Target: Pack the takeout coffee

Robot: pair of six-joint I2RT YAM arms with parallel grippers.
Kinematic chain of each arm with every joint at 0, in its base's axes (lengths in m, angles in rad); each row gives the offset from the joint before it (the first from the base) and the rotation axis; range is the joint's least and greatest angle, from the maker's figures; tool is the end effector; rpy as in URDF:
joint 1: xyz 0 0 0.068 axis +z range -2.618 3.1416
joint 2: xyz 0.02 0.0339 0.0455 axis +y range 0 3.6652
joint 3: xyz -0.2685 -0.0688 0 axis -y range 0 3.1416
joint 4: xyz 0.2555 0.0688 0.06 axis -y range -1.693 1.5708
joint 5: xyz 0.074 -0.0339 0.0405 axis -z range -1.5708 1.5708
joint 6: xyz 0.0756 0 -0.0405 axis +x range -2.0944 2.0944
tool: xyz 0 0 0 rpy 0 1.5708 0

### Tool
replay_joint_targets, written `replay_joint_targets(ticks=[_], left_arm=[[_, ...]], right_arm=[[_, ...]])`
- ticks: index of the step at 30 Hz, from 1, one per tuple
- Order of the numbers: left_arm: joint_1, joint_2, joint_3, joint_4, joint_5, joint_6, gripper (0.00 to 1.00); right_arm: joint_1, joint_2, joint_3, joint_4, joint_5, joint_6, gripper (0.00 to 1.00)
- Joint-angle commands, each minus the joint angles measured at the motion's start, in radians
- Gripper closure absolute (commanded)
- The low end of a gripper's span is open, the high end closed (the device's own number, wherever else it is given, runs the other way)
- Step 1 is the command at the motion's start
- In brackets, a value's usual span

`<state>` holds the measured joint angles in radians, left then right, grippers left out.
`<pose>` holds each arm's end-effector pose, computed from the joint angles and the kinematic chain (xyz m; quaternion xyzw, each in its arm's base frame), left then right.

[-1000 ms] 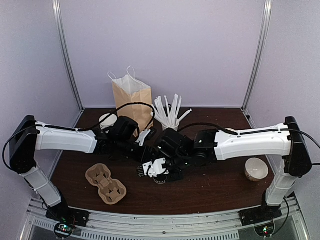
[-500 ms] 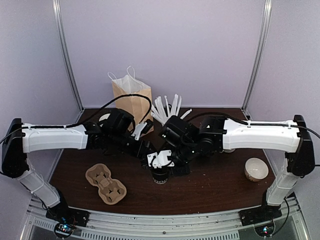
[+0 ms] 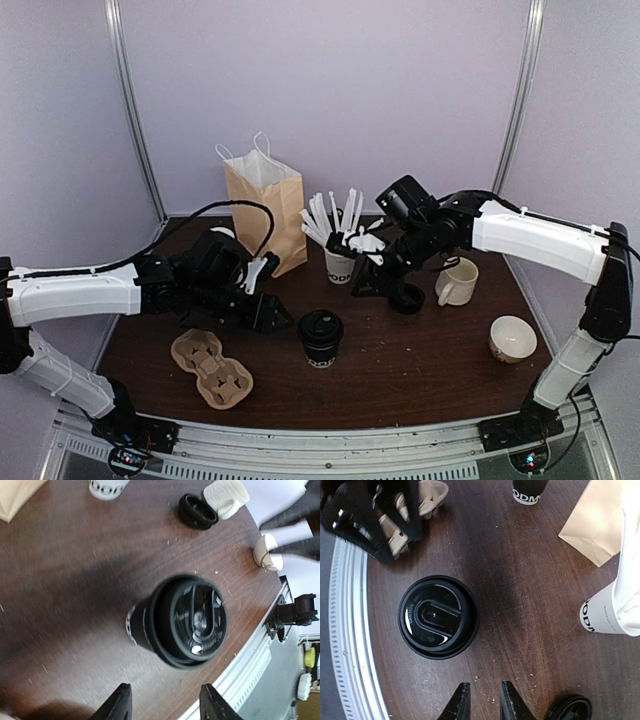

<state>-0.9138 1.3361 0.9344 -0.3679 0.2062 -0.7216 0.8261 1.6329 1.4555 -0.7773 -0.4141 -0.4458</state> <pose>0.1847 -0.2648 0.2270 0.1278 0.9079 -0.3478 0.1961 0.2362 0.3011 0.2786 -0.6040 0.7132 0.2484 0.2543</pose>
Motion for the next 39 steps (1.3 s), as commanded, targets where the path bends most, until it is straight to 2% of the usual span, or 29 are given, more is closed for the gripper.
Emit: replay_joint_targets(ticks=[1, 5, 10, 16, 39], left_arm=[[-0.02, -0.038, -0.076, 0.09, 0.042, -0.176, 0.54], [-0.02, -0.035, -0.141, 0.217, 0.103, -0.263, 0.55], [-0.02, -0.007, -0.158, 0.272, 0.11, -0.284, 0.52], [-0.02, 0.018, -0.165, 0.306, 0.111, -0.29, 0.52], [-0.019, 0.102, -0.156, 0.338, 0.115, -0.285, 0.55]], right_arm=[[-0.09, 0.075, -0.016, 0.061, -0.281, 0.161, 0.77], [-0.122, 0.139, -0.028, 0.081, -0.392, 0.234, 0.73], [-0.14, 0.167, -0.058, 0.137, -0.396, 0.308, 0.64], [-0.172, 0.211, -0.053, 0.18, -0.407, 0.39, 0.64], [-0.177, 0.319, -0.025, 0.213, -0.555, 0.49, 0.63]])
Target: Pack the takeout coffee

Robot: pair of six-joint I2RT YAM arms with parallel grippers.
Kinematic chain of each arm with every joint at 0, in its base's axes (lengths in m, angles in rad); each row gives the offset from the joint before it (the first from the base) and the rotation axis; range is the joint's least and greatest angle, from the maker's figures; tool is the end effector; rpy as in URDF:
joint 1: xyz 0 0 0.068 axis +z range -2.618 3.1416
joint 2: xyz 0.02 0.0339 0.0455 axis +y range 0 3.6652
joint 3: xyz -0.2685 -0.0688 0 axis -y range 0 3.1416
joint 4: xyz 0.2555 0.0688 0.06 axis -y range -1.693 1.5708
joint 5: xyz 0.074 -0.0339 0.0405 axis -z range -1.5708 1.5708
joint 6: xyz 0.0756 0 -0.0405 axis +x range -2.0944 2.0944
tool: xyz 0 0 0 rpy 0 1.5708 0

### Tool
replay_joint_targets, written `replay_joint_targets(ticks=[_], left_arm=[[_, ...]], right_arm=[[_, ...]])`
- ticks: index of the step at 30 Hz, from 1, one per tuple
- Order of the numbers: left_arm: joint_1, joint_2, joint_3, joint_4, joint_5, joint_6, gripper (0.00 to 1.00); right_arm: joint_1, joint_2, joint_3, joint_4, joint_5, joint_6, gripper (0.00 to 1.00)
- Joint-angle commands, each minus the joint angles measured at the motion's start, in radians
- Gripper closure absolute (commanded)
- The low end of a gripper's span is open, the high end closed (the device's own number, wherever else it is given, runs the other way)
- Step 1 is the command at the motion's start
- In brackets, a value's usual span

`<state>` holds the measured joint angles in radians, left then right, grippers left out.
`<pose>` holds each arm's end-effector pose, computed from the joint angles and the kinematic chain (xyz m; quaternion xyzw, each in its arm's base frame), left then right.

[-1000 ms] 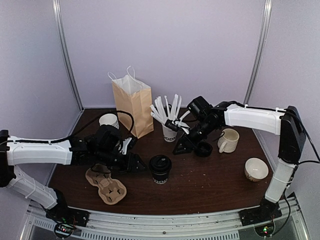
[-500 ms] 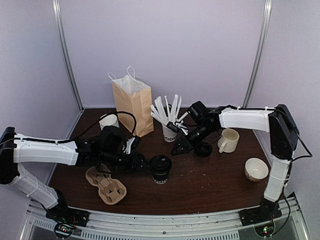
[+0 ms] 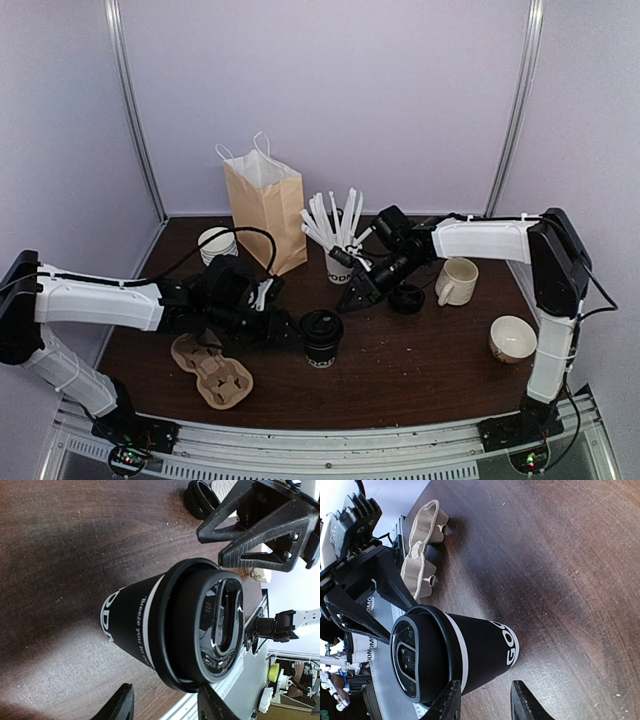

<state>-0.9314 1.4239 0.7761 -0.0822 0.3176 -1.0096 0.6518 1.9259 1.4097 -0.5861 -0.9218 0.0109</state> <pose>0.1776 -0.2783 0.1755 0.0293 0.9033 -0.4141 0.1085 0.2967 0.3022 0.1845 -0.3724 0.7943 0.4767 0.0558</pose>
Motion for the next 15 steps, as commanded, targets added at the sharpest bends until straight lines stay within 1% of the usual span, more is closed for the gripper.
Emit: replay_joint_targets(ticks=[1, 10, 15], left_arm=[[0.0, 0.018, 0.005, 0.05, 0.0, 0.007, 0.55], [0.012, 0.053, -0.003, 0.049, 0.008, 0.004, 0.55], [0.021, 0.067, 0.0, 0.017, 0.015, -0.007, 0.56]], right_arm=[[-0.003, 0.032, 0.023, 0.022, -0.055, 0.036, 0.63], [-0.003, 0.045, 0.005, 0.027, -0.084, 0.039, 0.6], [-0.007, 0.033, 0.007, 0.039, -0.089, 0.065, 0.6]])
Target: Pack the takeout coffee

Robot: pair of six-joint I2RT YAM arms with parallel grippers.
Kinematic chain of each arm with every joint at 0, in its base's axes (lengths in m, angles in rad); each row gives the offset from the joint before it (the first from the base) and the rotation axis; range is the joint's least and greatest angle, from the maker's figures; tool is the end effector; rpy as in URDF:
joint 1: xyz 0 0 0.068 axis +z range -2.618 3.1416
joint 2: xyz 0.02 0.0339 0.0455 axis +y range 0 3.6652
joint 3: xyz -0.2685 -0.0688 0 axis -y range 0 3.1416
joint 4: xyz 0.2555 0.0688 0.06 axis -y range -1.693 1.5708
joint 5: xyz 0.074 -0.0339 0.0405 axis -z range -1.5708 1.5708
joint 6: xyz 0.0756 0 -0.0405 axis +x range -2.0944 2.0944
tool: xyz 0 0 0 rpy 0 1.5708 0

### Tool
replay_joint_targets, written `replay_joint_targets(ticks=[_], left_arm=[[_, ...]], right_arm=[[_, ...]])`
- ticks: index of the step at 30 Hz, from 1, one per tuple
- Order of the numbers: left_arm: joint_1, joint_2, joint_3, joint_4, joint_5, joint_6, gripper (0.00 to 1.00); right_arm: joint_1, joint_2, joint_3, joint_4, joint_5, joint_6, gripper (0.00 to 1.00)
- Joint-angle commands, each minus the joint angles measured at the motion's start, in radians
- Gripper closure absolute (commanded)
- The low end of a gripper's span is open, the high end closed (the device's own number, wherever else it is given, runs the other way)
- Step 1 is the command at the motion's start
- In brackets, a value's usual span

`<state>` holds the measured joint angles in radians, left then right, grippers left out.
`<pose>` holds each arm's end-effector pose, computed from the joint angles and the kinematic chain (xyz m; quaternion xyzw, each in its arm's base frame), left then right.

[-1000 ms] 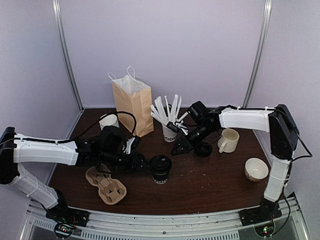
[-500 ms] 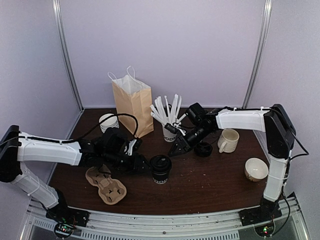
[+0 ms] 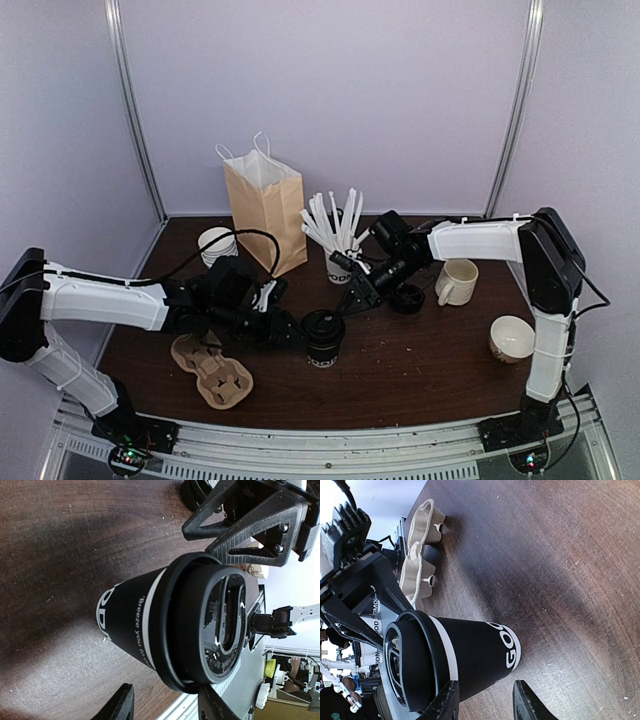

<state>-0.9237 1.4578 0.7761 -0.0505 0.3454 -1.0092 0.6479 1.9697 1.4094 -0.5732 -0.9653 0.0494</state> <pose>0.1809 -0.2818 0.1689 0.0314 0.9020 -0.4192 0.0987 0.2991 0.3043 0.1699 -0.3511 0.7966 0.4915 0.0258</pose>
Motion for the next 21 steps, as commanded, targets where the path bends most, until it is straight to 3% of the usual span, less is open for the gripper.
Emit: replay_joint_targets(ticks=[1, 13, 21], left_arm=[[0.014, 0.033, 0.001, -0.022, -0.013, -0.008, 0.56], [0.016, 0.035, 0.027, -0.07, -0.009, 0.006, 0.57], [0.016, 0.045, 0.045, -0.095, -0.012, 0.016, 0.57]], right_arm=[[-0.005, -0.014, 0.011, 0.03, -0.045, 0.035, 0.6], [-0.034, -0.018, 0.0, 0.077, -0.101, 0.096, 0.58], [-0.012, -0.009, -0.006, 0.025, -0.074, 0.052, 0.55]])
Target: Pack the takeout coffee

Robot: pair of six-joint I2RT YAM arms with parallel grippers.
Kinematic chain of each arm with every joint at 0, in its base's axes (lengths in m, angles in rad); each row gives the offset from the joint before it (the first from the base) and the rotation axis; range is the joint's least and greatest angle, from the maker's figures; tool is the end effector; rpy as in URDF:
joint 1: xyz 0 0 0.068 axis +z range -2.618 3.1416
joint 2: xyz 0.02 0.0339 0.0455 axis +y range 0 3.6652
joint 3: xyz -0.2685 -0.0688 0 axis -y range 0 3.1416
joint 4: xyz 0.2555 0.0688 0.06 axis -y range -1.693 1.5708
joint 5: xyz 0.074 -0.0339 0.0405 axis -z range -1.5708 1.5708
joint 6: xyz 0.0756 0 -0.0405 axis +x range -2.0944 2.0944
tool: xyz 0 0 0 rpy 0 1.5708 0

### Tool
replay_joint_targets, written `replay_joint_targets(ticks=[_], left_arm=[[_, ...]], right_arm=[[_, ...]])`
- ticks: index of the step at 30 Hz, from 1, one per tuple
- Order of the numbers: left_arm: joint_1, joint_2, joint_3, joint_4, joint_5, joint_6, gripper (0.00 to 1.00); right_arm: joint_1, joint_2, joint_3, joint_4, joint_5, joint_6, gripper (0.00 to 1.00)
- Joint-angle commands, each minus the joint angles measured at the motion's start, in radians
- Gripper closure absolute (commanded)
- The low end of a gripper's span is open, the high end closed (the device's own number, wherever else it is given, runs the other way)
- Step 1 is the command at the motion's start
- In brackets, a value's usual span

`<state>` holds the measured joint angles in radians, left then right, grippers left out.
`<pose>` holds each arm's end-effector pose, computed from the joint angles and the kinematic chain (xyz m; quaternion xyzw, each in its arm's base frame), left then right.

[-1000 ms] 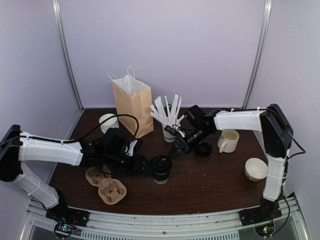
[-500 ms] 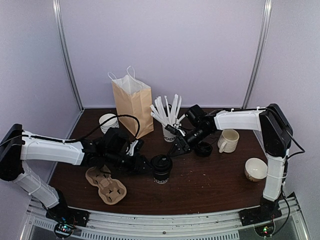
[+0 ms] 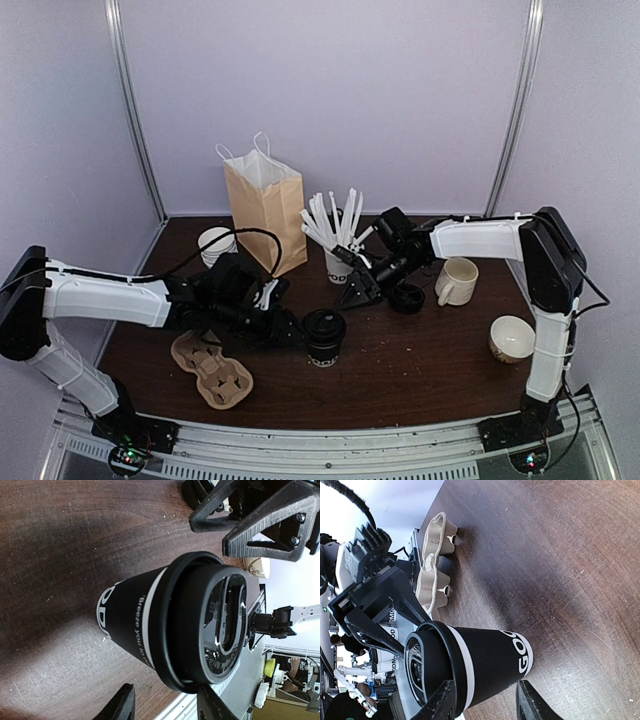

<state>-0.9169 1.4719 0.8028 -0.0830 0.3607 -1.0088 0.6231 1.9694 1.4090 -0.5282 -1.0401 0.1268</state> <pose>0.1837 -0.2836 0.1704 0.0299 0.9048 -0.4154 0.0886 0.3067 0.3007 0.1765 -0.3220 0.7877 0.5249 0.0161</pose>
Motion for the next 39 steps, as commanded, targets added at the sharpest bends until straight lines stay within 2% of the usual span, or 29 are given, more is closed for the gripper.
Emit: replay_joint_targets(ticks=[1, 9, 12, 17, 20, 25, 30, 33, 39], left_arm=[[0.01, 0.033, 0.019, -0.068, -0.028, 0.019, 0.57], [0.013, 0.07, 0.034, -0.141, -0.032, 0.035, 0.58], [0.013, 0.097, 0.052, -0.227, -0.068, 0.062, 0.58], [0.013, 0.218, 0.112, -0.456, -0.163, 0.15, 0.58], [0.013, 0.253, 0.065, -0.416, -0.155, 0.141, 0.58], [0.0, 0.19, 0.079, -0.383, -0.173, 0.154, 0.58], [-0.014, 0.098, 0.195, -0.401, -0.211, 0.23, 0.54], [-0.033, 0.075, 0.287, -0.412, -0.202, 0.284, 0.48], [-0.048, 0.065, 0.431, -0.514, -0.202, 0.336, 0.42]], right_arm=[[0.013, -0.003, -0.005, -0.023, 0.004, -0.027, 0.55], [0.022, 0.037, -0.008, -0.056, 0.046, -0.041, 0.57], [0.034, 0.051, -0.011, -0.076, 0.086, -0.054, 0.58], [0.045, 0.095, -0.002, -0.127, 0.25, -0.05, 0.6], [0.049, 0.13, 0.021, -0.179, 0.342, -0.06, 0.61], [0.049, 0.101, 0.05, -0.169, 0.269, -0.07, 0.62], [0.03, 0.021, 0.117, -0.2, 0.194, -0.099, 0.61], [0.007, -0.026, 0.152, -0.218, 0.161, -0.108, 0.59], [0.0, -0.091, 0.205, -0.302, 0.178, -0.203, 0.54]])
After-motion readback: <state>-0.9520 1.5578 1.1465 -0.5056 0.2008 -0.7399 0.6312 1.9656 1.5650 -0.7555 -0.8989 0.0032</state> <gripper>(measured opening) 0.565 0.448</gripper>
